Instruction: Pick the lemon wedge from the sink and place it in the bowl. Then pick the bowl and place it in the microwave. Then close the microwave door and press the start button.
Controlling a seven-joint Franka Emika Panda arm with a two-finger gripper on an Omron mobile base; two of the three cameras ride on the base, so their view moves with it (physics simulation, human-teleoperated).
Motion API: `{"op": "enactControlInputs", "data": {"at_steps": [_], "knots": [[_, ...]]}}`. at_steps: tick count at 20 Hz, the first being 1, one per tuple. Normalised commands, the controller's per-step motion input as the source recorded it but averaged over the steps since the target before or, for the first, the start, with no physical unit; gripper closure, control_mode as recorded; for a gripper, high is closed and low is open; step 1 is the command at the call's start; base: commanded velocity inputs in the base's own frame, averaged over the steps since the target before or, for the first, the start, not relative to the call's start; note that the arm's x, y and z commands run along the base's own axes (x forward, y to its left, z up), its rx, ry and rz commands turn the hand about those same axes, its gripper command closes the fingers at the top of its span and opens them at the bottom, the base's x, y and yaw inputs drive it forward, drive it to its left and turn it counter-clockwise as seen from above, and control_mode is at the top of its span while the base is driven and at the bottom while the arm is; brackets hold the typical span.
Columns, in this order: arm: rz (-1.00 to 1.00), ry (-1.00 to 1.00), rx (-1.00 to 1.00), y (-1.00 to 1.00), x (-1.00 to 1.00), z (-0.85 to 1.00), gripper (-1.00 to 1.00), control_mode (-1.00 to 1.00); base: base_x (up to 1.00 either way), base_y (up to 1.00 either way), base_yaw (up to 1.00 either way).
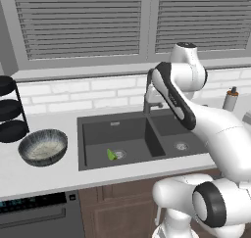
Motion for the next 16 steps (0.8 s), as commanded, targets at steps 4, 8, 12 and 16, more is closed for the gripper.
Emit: {"op": "enactControlInputs", "data": {"at_steps": [4, 8, 12, 16], "knots": [[0.03, -0.01, 0.0, 0.03, -0.29, 0.0, -1.0, -1.0, 0.0, 0.0, 0.0], [0.09, -0.02, 0.0, 0.31, -0.68, -0.06, -1.0, -1.0, 0.0, 0.0, 0.0], [0.1, 0.0, 0.0, 0.47, -0.37, -0.23, -1.0, -1.0, 0.0, 0.0, 0.0], [0.08, 0.0, -0.01, 0.53, 0.0, -0.27, -1.0, -1.0, 0.0, 0.0, 0.0]]}}
